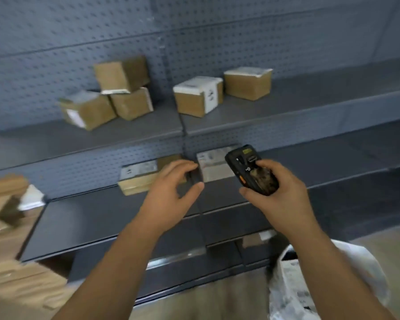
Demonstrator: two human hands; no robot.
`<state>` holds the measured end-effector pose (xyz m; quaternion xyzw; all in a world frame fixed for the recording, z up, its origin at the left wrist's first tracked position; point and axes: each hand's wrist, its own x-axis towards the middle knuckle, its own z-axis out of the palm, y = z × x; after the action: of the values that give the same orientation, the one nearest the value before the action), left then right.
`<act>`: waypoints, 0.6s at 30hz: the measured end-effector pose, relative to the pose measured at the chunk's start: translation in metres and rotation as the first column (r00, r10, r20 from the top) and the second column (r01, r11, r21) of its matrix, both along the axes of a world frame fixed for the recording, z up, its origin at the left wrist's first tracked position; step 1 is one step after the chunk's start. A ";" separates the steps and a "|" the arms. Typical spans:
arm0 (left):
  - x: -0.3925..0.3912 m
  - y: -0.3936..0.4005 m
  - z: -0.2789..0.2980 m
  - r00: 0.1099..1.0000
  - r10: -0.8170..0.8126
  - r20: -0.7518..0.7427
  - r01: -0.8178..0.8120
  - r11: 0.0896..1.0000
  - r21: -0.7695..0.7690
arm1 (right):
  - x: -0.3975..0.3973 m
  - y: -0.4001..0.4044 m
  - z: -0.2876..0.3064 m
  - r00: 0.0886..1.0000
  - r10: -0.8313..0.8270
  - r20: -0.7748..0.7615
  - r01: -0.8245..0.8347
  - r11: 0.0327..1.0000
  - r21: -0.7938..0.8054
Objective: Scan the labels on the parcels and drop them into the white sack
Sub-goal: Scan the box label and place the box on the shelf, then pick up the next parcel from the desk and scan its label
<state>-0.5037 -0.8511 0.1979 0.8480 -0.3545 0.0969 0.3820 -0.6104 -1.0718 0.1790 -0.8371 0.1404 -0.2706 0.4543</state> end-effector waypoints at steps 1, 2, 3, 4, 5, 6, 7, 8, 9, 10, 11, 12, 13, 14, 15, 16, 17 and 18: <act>-0.002 0.025 0.005 0.999 0.039 0.011 -0.039 0.999 -0.013 | 0.008 0.021 0.005 0.999 0.049 0.007 -0.049 0.999 -0.003; -0.004 0.052 0.008 0.997 0.077 0.019 -0.077 0.997 -0.028 | 0.016 0.043 0.011 0.995 0.100 0.008 -0.100 0.995 -0.010; -0.006 0.078 0.011 0.993 0.116 0.025 -0.115 0.992 -0.044 | 0.023 0.066 0.016 0.989 0.149 0.007 -0.149 0.989 -0.014; -0.007 0.104 0.012 0.988 0.153 0.031 -0.151 0.987 -0.059 | 0.030 0.090 0.020 0.981 0.192 0.005 -0.192 0.981 -0.014; -0.009 0.131 0.013 0.981 0.191 0.038 -0.188 0.980 -0.069 | 0.036 0.114 0.023 0.973 0.231 0.006 -0.231 0.973 -0.014; -0.010 0.159 0.014 0.972 0.230 0.044 -0.227 0.971 -0.074 | 0.042 0.139 0.026 0.964 0.266 0.008 -0.266 0.964 -0.012; -0.011 0.187 0.013 0.962 0.269 0.046 -0.265 0.962 -0.070 | 0.048 0.165 0.027 0.955 0.297 0.010 -0.297 0.955 -0.011; -0.013 0.215 0.013 0.951 0.305 0.044 -0.302 0.951 -0.062 | 0.053 0.192 0.027 0.945 0.328 0.016 -0.328 0.945 -0.015; -0.015 0.245 0.012 0.940 0.338 0.035 -0.336 0.940 -0.051 | 0.059 0.220 0.026 0.935 0.355 0.019 -0.355 0.935 -0.021; -0.017 0.277 0.011 0.929 0.370 0.022 -0.368 0.929 -0.044 | 0.065 0.250 0.025 0.925 0.380 0.019 -0.379 0.925 -0.023; -0.020 0.308 0.010 0.916 0.401 0.006 -0.400 0.916 -0.042 | 0.070 0.279 0.025 0.914 0.404 0.019 -0.404 0.915 -0.021; -0.023 0.340 0.010 0.901 0.433 -0.011 -0.433 0.900 -0.039 | 0.076 0.310 0.024 0.901 0.433 0.020 -0.433 0.901 -0.019; -0.026 0.371 0.009 0.886 0.463 -0.017 -0.464 0.885 -0.033 | 0.082 0.341 0.023 0.886 0.463 0.017 -0.463 0.886 -0.020; -0.029 0.402 0.008 0.871 0.492 -0.010 -0.492 0.870 -0.026 | 0.088 0.371 0.022 0.869 0.494 0.005 -0.494 0.869 -0.026; -0.033 0.432 0.007 0.855 0.519 0.001 -0.519 0.855 -0.020 | 0.094 0.401 0.021 0.851 0.526 -0.005 -0.525 0.850 -0.035; -0.036 0.461 0.006 0.837 0.547 0.002 -0.547 0.837 -0.018 | 0.099 0.430 0.019 0.833 0.554 -0.013 -0.554 0.832 -0.045; -0.039 0.489 0.005 0.816 0.577 -0.008 -0.577 0.816 -0.023 | 0.105 0.457 0.018 0.816 0.577 -0.017 -0.577 0.815 -0.048; -0.043 0.514 0.006 0.794 0.607 -0.028 -0.608 0.793 -0.034 | 0.110 0.482 0.018 0.801 0.598 -0.022 -0.598 0.800 -0.050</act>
<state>-0.5464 -0.3369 0.2034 0.9095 -0.0586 0.2151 0.3508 -0.5002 -0.5897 0.1972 -0.8514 -0.1370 -0.1152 0.4930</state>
